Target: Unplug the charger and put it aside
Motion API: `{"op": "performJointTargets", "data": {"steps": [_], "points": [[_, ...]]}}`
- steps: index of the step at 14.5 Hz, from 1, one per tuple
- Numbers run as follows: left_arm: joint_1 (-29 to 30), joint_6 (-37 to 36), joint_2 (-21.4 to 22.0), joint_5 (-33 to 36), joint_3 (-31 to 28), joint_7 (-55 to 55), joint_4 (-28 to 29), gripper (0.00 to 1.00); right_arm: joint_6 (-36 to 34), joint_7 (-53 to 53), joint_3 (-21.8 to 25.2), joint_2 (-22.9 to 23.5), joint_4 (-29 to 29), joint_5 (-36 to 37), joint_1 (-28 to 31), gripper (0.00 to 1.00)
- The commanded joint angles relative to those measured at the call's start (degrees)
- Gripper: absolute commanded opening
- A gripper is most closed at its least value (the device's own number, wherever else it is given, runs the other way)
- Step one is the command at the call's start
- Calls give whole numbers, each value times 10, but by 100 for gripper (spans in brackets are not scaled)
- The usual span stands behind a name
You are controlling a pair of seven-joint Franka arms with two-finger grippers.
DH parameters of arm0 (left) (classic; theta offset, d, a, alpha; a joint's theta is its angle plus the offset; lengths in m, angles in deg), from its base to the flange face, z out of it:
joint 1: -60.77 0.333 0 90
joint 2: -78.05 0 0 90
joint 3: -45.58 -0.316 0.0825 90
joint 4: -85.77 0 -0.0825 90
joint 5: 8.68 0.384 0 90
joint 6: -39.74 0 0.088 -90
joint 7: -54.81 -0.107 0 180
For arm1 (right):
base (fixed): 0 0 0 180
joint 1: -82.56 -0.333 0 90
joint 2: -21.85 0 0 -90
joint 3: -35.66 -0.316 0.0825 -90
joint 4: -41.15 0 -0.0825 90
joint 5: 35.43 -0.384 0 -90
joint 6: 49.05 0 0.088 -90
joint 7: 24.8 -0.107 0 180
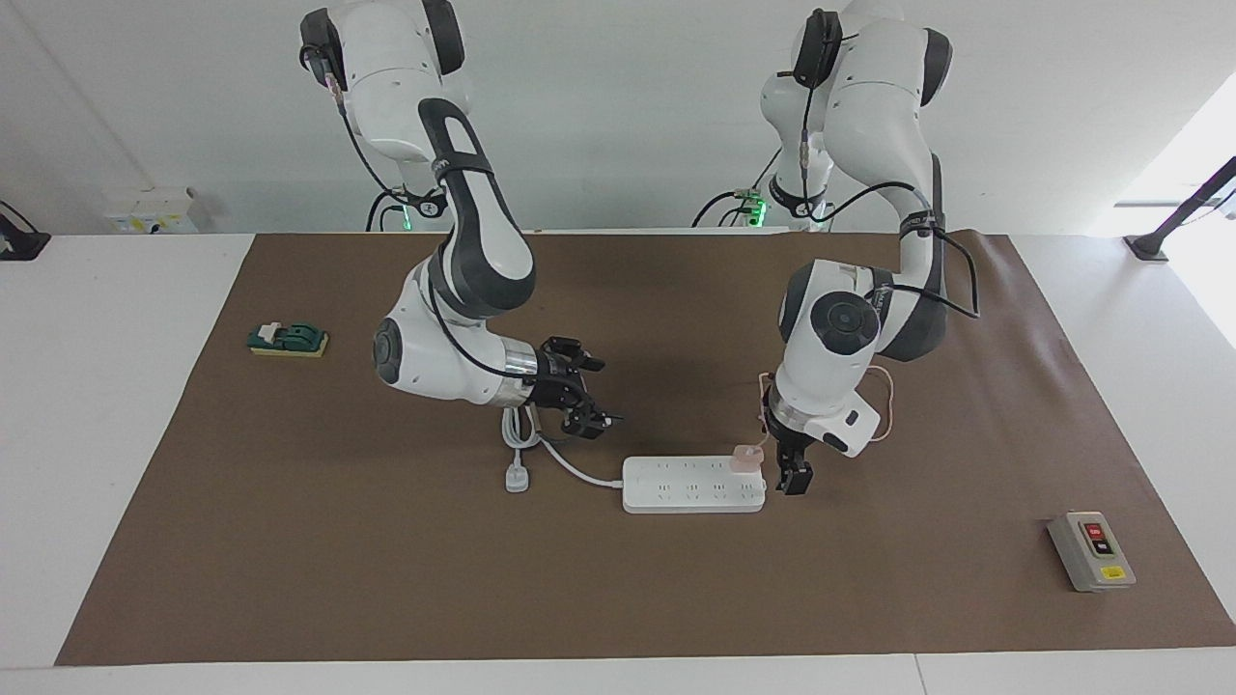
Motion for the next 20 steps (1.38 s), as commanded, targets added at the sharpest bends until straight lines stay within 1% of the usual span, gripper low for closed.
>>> {"op": "performJointTargets", "data": {"steps": [1,2,3,4,6,11,14,20], "points": [[-16,-19,-3,9,-7,25,-12,100,1,-35,1,60,77,-22,2,100],[-19,-20,-3,9,-7,27,-12,100,2,-65,1,82,105,-31,4,100],[-20,-20,-3,9,-7,28,-12,100,3,-82,1,96,126,-35,4,100],[-21,-20,-3,9,-7,28,-12,100,8,-86,1,110,137,-35,4,100],[-21,-20,-3,8,-7,28,-12,100,46,-87,1,129,153,-34,-7,100],[-25,-20,-7,8,-6,28,-10,100,61,-82,2,191,222,-29,-9,100],[-30,-20,-7,7,-6,28,-9,100,101,-69,2,209,227,-28,-29,100],[-30,-18,-14,7,-7,36,-7,100,108,-52,1,213,225,-29,-30,100]]}}
